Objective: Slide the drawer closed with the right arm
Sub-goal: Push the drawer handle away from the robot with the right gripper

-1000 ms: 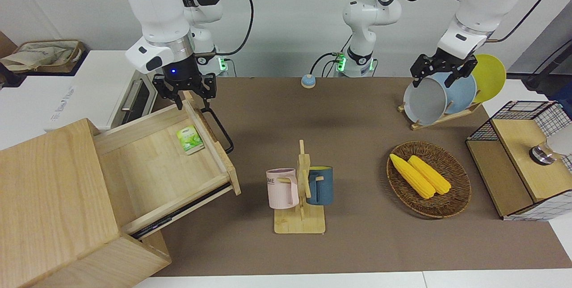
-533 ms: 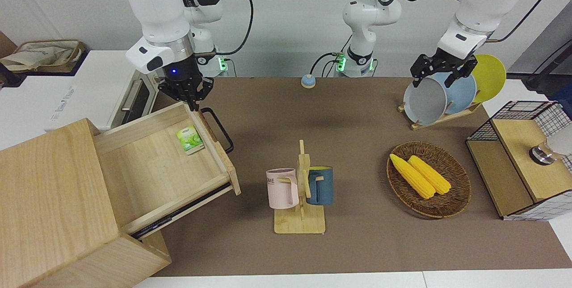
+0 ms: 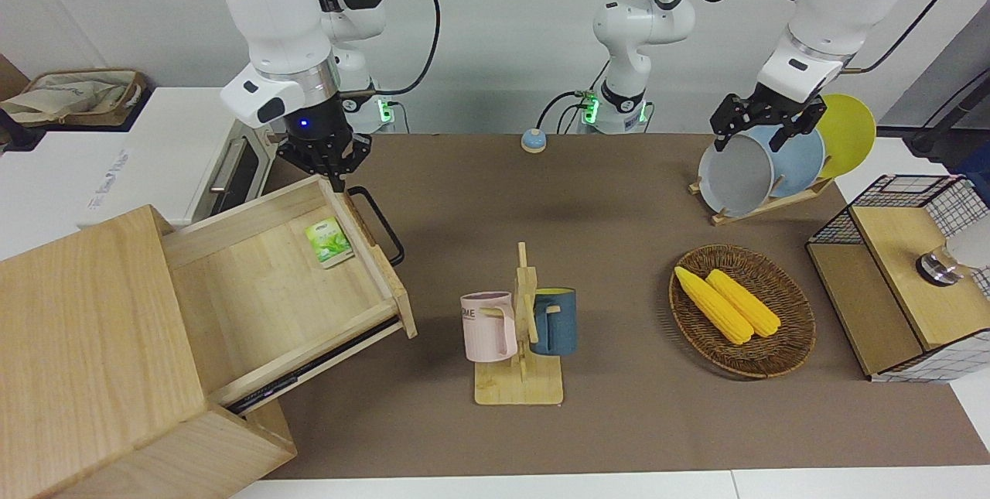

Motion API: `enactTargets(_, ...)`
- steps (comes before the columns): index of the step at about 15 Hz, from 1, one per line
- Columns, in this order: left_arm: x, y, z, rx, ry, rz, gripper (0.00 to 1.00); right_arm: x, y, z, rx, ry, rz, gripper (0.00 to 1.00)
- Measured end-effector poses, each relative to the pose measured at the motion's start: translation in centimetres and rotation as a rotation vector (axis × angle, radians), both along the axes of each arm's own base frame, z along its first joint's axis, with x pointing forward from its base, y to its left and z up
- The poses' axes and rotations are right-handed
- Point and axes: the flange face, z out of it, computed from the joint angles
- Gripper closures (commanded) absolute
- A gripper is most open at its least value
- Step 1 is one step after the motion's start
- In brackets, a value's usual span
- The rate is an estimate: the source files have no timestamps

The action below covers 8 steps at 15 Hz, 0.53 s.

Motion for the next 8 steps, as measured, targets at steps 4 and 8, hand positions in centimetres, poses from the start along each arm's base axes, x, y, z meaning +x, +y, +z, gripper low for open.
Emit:
enactTargets(4, 0.0, 0.0, 0.0, 0.000, 0.000, 0.000, 0.01, -1.6, 5.4, 0.0, 0.009, 0.003, -0.093, 1.000)
enactTargets(8, 0.0, 0.0, 0.0, 0.000, 0.000, 0.000, 0.01, -2.2, 6.9, -0.8, 0.006, 0.024, -0.196, 1.000)
